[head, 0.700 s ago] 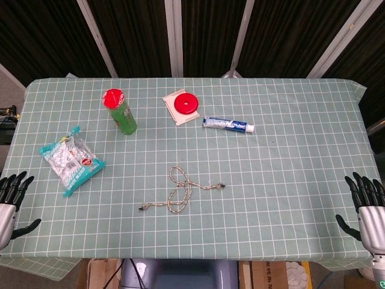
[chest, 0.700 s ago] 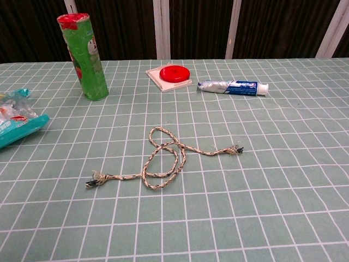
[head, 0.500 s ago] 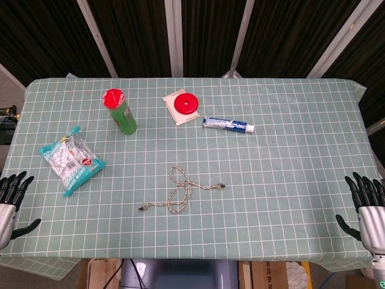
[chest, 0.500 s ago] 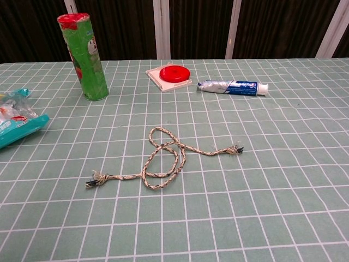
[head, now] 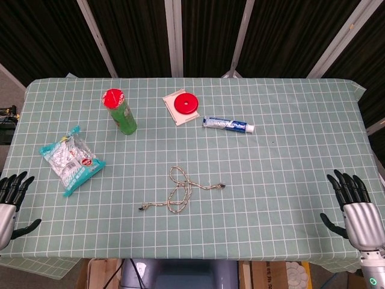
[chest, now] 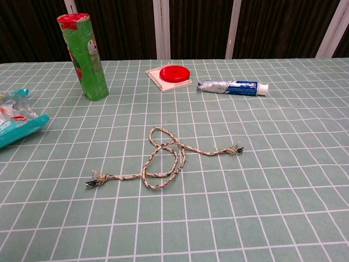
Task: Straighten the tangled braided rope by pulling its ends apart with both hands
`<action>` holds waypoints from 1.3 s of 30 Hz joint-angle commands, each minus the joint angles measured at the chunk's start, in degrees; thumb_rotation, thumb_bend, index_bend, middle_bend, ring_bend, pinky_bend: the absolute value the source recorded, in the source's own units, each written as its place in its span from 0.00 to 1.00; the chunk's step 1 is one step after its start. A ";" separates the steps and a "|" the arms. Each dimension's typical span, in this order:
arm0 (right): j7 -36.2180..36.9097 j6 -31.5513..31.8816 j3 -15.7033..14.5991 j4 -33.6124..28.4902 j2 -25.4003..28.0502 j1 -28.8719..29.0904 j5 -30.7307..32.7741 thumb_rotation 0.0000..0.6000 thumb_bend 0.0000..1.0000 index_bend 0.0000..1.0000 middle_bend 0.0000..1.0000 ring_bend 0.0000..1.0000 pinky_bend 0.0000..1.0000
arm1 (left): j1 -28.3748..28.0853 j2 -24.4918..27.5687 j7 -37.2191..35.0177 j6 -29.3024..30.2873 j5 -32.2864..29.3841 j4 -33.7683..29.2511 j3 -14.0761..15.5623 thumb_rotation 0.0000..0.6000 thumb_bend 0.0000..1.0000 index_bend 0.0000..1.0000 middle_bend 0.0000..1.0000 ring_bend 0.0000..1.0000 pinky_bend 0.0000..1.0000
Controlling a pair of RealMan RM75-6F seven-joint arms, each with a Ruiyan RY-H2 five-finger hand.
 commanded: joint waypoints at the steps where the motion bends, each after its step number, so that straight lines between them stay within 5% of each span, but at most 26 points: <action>1: -0.68 -4.24 0.97 -3.86 -0.43 3.27 0.04 1.00 0.27 0.13 0.03 0.00 0.00 | 0.02 -0.04 0.25 0.23 0.06 0.21 -0.12 1.00 0.00 0.02 0.00 0.00 0.00; 6: -4.58 -11.96 3.52 -9.26 -3.16 8.92 3.08 1.00 0.27 0.29 0.06 0.00 0.00 | -0.12 -0.30 0.77 0.20 0.09 0.29 -0.26 1.00 0.00 0.02 0.00 0.00 0.00; 12: -12.42 -19.25 6.21 -9.98 -10.01 14.97 7.92 1.00 0.27 0.36 0.08 0.00 0.00 | -0.28 -0.44 1.64 0.06 0.00 0.67 -0.43 1.00 0.01 0.02 0.00 0.00 0.00; 26: -23.97 -26.29 9.12 1.29 -28.67 23.71 19.38 1.00 0.31 0.47 0.13 0.00 0.00 | -0.88 -0.34 2.00 -0.69 0.34 0.97 -0.33 1.00 0.04 0.02 0.00 0.00 0.00; 39: -24.42 -27.36 9.53 9.48 -36.42 27.03 23.74 1.00 0.32 0.49 0.14 0.00 0.00 | -1.15 -0.18 1.84 -1.23 0.35 0.89 -0.11 1.00 0.04 0.02 0.00 0.00 0.00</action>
